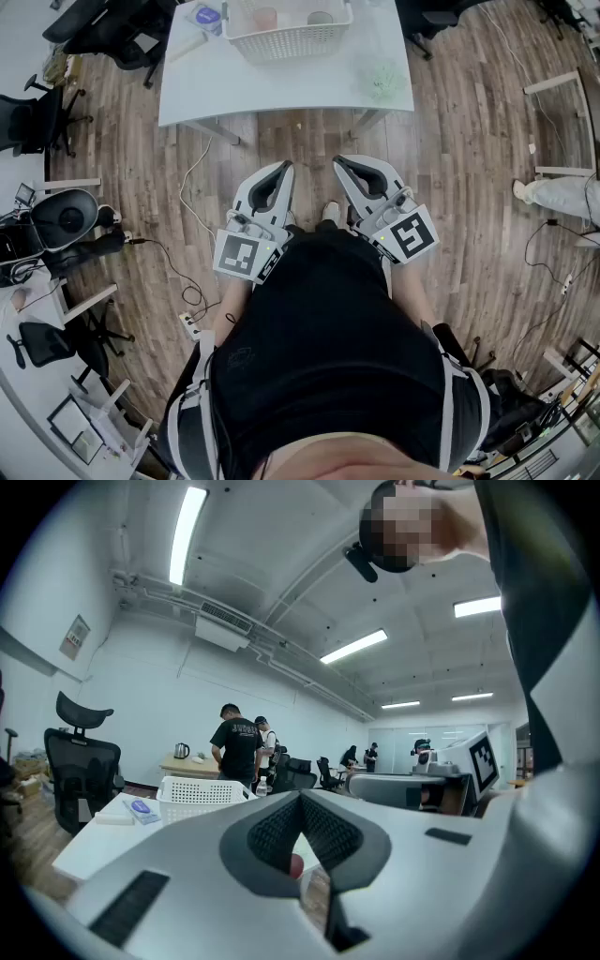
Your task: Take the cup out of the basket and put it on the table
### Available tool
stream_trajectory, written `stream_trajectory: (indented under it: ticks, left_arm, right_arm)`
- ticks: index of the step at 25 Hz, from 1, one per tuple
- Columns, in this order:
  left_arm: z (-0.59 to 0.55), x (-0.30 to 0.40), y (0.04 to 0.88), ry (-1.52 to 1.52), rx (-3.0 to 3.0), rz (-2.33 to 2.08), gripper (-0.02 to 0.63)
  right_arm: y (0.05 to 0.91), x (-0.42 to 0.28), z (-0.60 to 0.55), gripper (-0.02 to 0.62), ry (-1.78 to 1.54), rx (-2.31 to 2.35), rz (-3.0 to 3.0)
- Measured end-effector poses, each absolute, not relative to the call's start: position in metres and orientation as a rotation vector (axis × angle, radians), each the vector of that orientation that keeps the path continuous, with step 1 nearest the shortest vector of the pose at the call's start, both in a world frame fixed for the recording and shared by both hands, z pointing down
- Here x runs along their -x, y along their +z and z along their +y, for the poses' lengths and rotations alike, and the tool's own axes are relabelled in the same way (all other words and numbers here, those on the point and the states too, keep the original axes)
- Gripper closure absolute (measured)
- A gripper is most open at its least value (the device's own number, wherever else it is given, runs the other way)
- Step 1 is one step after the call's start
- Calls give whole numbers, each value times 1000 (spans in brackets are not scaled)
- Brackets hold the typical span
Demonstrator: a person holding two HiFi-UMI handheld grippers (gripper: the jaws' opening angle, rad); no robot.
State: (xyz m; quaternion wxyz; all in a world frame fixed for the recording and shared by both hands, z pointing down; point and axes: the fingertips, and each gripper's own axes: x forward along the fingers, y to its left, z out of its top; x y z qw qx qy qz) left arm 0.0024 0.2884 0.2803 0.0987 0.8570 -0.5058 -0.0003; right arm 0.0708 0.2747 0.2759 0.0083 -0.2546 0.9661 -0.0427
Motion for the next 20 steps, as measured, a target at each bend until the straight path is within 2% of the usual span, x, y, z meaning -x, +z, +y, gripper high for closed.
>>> stream_trajectory:
  ticks: [20]
  left_arm:
    - [274, -34, 297, 28, -2490, -1522, 588]
  right_arm:
    - [291, -97, 261, 575, -158, 746, 3024]
